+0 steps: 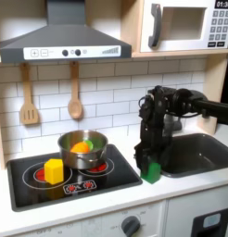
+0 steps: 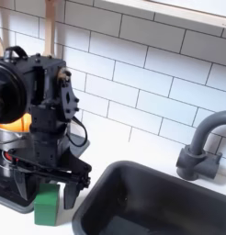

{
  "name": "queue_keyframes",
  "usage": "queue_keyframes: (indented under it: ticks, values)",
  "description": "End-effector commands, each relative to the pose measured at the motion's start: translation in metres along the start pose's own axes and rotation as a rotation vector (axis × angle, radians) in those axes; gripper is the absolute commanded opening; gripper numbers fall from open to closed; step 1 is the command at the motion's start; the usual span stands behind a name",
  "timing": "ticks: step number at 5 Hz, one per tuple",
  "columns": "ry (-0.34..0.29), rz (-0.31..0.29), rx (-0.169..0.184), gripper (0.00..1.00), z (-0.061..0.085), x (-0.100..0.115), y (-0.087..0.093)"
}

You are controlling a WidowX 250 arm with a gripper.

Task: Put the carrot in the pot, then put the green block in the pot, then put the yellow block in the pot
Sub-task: 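Put the green block in the pot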

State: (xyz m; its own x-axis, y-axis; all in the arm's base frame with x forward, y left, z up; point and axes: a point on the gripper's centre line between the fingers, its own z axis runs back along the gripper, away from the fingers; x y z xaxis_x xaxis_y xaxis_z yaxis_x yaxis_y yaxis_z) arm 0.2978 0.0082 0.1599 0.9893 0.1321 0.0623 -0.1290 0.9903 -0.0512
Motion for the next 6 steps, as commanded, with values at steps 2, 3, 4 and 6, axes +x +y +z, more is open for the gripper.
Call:
queue_keyframes:
  ticks: [2, 3, 4, 6]
  values:
    - [-0.006, 0.003, 0.020, 1.00, -0.011, -0.004, 0.005]
    - [-0.028, 0.014, 0.018, 1.00, -0.014, -0.003, 0.006]
    - [-0.059, 0.025, 0.027, 1.00, -0.018, -0.004, 0.006]
    - [-0.065, 0.018, 0.013, 0.00, -0.015, -0.004, 0.005]
